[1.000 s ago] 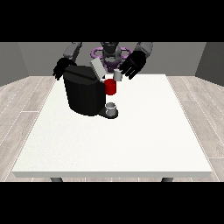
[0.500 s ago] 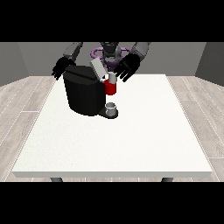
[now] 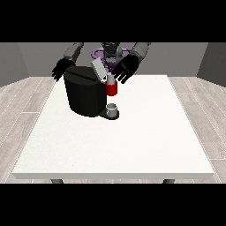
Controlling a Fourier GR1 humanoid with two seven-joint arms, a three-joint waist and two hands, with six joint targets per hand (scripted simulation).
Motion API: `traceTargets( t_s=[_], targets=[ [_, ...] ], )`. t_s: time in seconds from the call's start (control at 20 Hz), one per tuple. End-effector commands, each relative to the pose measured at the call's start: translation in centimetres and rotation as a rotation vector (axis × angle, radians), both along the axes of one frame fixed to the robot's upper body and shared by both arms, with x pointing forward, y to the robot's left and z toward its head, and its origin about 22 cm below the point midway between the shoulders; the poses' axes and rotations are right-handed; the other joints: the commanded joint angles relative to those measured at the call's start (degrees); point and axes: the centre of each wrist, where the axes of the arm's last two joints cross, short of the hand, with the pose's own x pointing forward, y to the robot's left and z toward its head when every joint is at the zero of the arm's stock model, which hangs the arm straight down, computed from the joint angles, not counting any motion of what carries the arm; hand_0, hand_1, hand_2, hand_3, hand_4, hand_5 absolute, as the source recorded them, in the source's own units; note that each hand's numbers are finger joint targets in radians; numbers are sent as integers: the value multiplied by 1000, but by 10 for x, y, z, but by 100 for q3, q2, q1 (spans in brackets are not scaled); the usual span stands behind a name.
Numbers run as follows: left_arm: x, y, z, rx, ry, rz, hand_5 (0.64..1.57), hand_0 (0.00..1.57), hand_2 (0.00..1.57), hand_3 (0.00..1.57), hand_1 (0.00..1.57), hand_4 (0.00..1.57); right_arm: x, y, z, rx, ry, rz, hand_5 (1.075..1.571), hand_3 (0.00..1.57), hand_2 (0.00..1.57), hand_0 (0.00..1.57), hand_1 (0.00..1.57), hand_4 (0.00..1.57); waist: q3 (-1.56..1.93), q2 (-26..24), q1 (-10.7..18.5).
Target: Insert the coffee pod into the coffee machine and close the lid
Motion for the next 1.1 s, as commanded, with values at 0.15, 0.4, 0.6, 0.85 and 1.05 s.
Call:
traceTargets(
  t_s=[0.15, 0.4, 0.6, 0.85, 1.05],
  targets=[
    [2, -13, -13, 3, 29, -5, 1571, 1204, 1279, 1208, 1204, 521, 3, -8, 10, -5, -2, -2, 1571, 0, 0, 0, 0, 481, -1, -36, -23],
    [1, -7, -4, 21, 22, -19, 1571, 1185, 1250, 1184, 1185, 491, 4, -16, 0, 10, -17, -17, 1571, 0, 0, 0, 0, 457, 1, 61, 157],
    [2, -9, -7, 11, 37, -10, 1571, 1249, 1282, 1181, 1249, 480, 1, -15, -5, -10, -34, -27, 1571, 0, 0, 0, 0, 443, 1, 126, 105],
    [1, 1, -12, 20, 26, 6, 1571, 1196, 1240, 1142, 1196, 466, -4, 0, 0, 1, -2, -1, 1571, 0, 0, 0, 0, 433, -2, 131, -35],
    [3, 0, 0, 19, 37, 14, 1571, 1129, 1167, 1028, 1129, 443, -1, -12, 4, -3, -18, 4, 1571, 0, 0, 0, 0, 366, -1, 168, -151]
  ],
)
